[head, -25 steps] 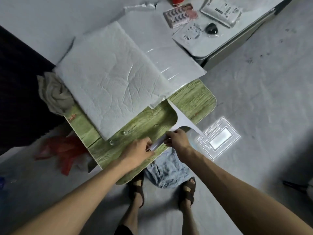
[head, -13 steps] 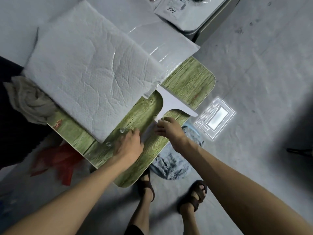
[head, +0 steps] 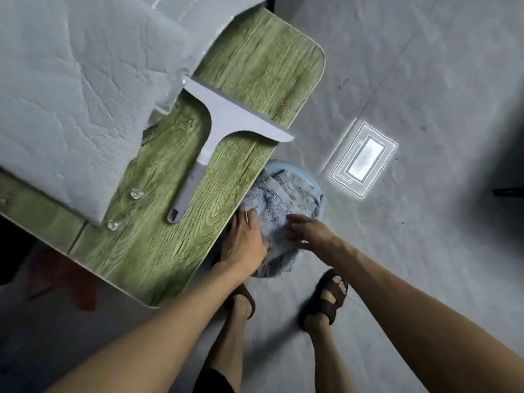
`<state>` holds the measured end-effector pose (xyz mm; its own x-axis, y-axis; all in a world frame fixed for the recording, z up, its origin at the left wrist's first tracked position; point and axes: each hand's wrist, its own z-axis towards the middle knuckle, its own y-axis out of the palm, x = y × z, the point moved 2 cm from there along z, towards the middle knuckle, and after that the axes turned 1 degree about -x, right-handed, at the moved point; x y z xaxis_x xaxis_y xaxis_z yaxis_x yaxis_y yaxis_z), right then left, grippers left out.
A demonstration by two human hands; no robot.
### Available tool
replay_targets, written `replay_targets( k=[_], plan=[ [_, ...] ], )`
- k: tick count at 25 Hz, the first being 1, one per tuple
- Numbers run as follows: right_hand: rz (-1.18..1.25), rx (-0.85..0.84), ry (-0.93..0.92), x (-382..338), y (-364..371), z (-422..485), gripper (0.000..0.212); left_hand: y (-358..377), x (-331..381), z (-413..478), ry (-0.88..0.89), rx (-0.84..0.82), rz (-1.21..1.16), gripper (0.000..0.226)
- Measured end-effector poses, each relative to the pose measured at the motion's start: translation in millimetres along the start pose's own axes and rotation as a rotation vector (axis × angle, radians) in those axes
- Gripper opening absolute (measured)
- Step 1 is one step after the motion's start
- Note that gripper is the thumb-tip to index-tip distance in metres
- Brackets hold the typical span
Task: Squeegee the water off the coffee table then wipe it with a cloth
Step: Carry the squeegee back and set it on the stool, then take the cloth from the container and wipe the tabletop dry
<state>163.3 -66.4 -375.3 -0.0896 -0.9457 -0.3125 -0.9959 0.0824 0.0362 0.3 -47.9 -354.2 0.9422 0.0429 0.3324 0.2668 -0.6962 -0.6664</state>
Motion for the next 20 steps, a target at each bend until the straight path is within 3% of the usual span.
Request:
replay_targets(
  k=[6, 9, 11, 13, 16, 20],
  plan=[
    [0.094, 0.007, -0.064, 22, -10, 22, 0.032, 17, -12, 31, -0.272, 0.071, -0.127, 0.062],
    [0.059, -0.009, -0.075, 24, -14, 11, 0.029, 8, 2, 23, -0.212, 0.025, -0.002, 0.028],
    [0.040, -0.022, -0.091, 21, -17, -7, 0.027, -5, 20, 17, -0.175, -0.026, 0.007, 0.022],
    [0.008, -0.022, -0.163, 18, -24, -35, 0.028, -23, 41, 6, -0.201, -0.154, -0.199, 0.026],
    [-0.048, -0.019, -0.325, 6, -43, -100, 0.032, -61, 85, -25, -0.250, -0.321, -0.581, 0.014],
    [0.022, 0.033, -0.410, -20, -102, -217, 0.050, -121, 200, -87, -0.171, -0.325, -0.661, 0.014]
  ],
)
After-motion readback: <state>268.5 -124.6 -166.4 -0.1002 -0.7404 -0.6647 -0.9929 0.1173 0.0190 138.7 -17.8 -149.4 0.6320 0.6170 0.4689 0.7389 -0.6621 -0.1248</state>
